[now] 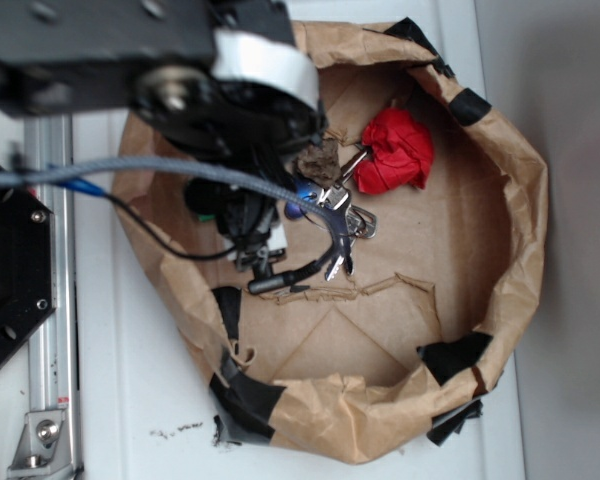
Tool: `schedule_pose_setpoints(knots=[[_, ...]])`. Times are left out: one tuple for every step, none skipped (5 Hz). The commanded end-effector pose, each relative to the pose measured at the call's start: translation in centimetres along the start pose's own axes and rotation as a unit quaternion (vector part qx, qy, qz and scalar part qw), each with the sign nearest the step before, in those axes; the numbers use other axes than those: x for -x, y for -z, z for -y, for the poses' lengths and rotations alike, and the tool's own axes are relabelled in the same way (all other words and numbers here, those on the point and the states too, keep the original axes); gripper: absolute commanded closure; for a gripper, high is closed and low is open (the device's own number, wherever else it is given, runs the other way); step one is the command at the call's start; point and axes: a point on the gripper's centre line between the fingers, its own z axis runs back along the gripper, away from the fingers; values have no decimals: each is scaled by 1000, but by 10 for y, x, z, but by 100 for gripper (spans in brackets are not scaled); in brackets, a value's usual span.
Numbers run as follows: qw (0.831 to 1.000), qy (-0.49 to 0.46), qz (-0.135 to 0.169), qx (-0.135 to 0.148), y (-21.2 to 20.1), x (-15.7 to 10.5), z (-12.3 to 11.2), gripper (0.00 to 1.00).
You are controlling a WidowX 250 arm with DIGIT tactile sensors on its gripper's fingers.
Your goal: Grab the green block.
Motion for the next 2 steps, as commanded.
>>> schedule_pose_setpoints(knots=[[998,65,11,10,57,23,-14,0],[996,67,41,31,78,19,-19,0]])
